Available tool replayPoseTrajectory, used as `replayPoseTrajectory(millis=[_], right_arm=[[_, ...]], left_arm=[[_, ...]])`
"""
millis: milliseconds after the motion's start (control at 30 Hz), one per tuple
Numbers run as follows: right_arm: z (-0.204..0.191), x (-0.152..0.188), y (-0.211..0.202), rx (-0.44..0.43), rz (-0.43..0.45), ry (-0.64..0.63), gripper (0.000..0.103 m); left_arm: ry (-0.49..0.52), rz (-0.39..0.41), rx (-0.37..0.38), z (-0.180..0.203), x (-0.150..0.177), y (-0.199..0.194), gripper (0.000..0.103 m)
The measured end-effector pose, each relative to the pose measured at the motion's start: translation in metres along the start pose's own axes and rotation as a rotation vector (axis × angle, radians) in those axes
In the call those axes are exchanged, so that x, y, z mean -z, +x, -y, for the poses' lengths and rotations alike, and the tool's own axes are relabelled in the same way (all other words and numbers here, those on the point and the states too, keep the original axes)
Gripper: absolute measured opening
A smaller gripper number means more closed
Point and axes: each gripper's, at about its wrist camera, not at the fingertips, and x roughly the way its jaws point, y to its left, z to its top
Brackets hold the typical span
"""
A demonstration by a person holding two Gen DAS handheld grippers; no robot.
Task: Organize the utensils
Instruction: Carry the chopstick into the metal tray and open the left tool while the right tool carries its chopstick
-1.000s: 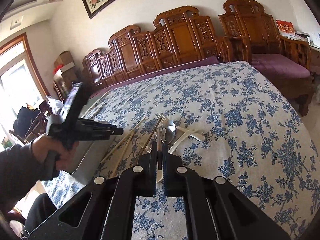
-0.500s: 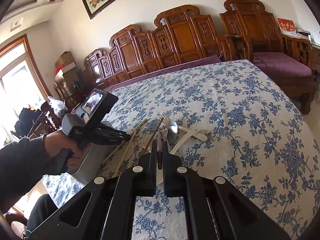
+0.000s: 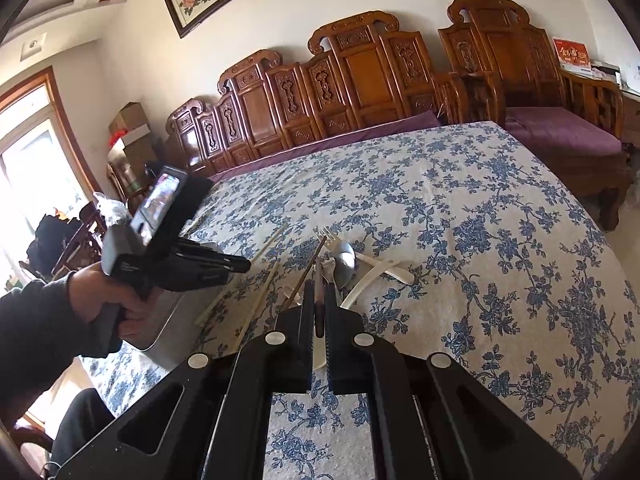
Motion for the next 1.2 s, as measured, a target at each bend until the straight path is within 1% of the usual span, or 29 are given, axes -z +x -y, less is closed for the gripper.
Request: replayPoseTrajectory(millis=[167,333,433,500,633,733,833,967,1200], right_arm=[[-0.009,-0.004,-0.005,-0.003,0.024,-0.025,0.006],[-0.018,-0.010,-0.014,-0.005,0.055,-0.038,0.006],[-0.027,-0.010,-0.016,-0.007,0.059,-0.048,0.006],[-0.033,-0.010,-0.016,-0.013,0.058,-0.054,0.006],[-0.054,-0.011,-0.013,-0.027,0.052,-0.089,0.006],[-0.068,-0.013,-0.007,-0.030,0.041,-0.117,0.006],[-0.081,-0.015,-0.002,-0.025,0.032,-0.144,0.006],[-0.091,-0.019,0.003,-0.012,0.027,-0.157,0.006],[-0.108,-0.031,0.016,-0.010,0.024,-0.171,0.006]], left_arm=[[-0.064,0.069,0.054,-0.006,0.008,-0.036,0.003],[-0.108,0.136,0.085,-0.018,0.022,-0.072,0.003],[-0.131,0.168,0.085,-0.032,0.030,-0.087,0.003],[-0.142,0.173,0.082,-0.043,0.038,-0.090,0.003],[-0.183,0.153,0.072,-0.067,0.057,-0.083,0.003],[-0.224,0.117,0.065,-0.086,0.075,-0.068,0.003],[-0.240,0.087,0.063,-0.097,0.087,-0.053,0.003],[-0.237,0.061,0.037,-0.104,0.095,-0.035,0.003],[-0.245,0.031,0.046,-0.106,0.104,-0.020,0.004]])
